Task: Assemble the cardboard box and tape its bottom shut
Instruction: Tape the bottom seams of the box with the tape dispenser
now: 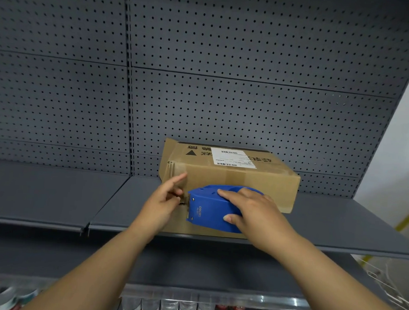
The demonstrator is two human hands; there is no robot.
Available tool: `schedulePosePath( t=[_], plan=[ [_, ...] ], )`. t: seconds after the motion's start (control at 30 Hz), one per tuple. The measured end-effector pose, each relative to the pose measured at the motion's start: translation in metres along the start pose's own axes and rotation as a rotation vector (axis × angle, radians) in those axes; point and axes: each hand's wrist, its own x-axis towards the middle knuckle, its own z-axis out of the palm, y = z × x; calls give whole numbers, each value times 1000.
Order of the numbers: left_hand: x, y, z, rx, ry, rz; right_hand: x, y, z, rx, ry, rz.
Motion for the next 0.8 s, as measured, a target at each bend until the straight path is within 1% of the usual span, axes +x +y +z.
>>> schedulePosePath(
  t=[0.13, 0.4, 0.57, 0.63, 0.7, 0.8],
  plan=[
    [0, 6, -2, 194, -14, 61, 0, 0, 0, -6, 3, -2],
    [2, 4, -4, 259, 51, 81, -1, 1, -2, 11, 13, -4],
    [-3, 2, 1, 260, 134, 83, -3, 0, 0, -3, 34, -11],
    [-4, 1, 3, 300, 182, 129, -3, 1, 0, 10, 44, -12],
    [-5, -1, 4, 438, 233, 213, -3, 2, -2, 35, 44, -14],
    [-6, 0, 0, 608, 226, 342, -3, 5, -6, 59, 32, -21]
  ],
)
